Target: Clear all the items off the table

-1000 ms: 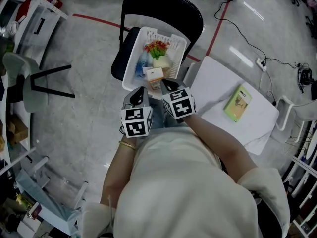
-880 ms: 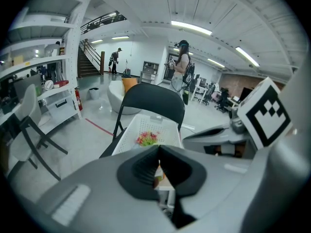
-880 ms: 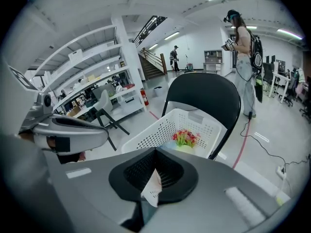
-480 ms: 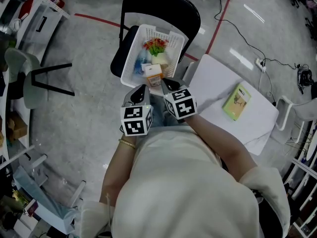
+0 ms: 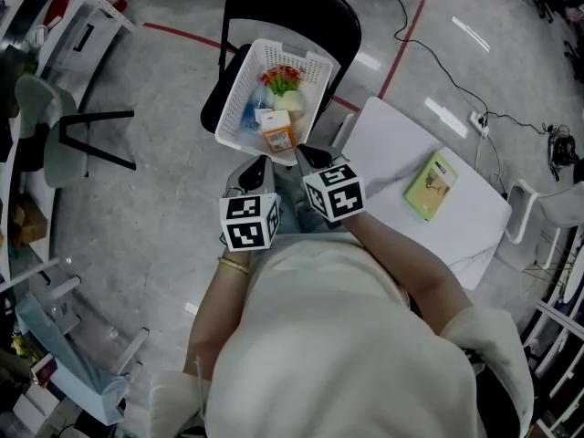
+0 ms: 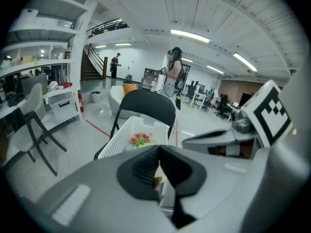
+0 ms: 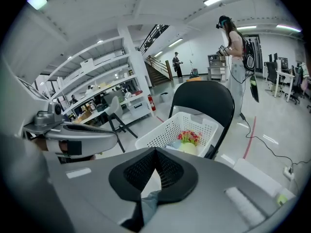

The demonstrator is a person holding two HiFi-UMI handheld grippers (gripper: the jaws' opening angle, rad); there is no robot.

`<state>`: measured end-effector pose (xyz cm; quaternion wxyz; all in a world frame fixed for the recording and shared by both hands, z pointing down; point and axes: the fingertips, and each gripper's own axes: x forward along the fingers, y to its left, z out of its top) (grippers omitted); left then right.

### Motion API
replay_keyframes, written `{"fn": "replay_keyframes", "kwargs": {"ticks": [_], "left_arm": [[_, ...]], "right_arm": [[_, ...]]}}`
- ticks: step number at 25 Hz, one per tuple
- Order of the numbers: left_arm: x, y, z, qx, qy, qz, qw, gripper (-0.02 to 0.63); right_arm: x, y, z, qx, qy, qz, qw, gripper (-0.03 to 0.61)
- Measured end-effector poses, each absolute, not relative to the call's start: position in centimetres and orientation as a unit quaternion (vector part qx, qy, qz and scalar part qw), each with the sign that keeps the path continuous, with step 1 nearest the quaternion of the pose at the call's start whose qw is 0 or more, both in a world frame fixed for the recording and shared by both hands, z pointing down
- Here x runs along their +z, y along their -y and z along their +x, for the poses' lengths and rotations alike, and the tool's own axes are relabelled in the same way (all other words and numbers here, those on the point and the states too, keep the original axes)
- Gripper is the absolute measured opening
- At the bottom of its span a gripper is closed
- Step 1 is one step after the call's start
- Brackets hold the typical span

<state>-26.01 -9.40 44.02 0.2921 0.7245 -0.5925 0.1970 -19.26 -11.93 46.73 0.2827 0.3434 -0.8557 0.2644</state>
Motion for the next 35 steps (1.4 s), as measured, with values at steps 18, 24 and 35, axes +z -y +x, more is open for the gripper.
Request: {"fn": "replay_keyframes", "kwargs": {"ticks": [18,24,35], "left_arm": [[43.6,2.7,-20.5,0.174,0.619,0.706,0.298,0.009],[43.3,1.6,-19.3,0.182,0.607,0.712,0.304,0.009],[42.2,0.2,-18.0,0.195,0.558,0.749,0.299,0.009]], "right_arm": [[45.4,5.5,-14.1,0.247,0.88,0.301,0.271,-0.005],[44.8,3.8,-12.6,0.252,0.876,0.306,0.275,-0.005],[44.6,0.4,-11.1,0.295,0.853,0.346,0.256,-0.005]]}}
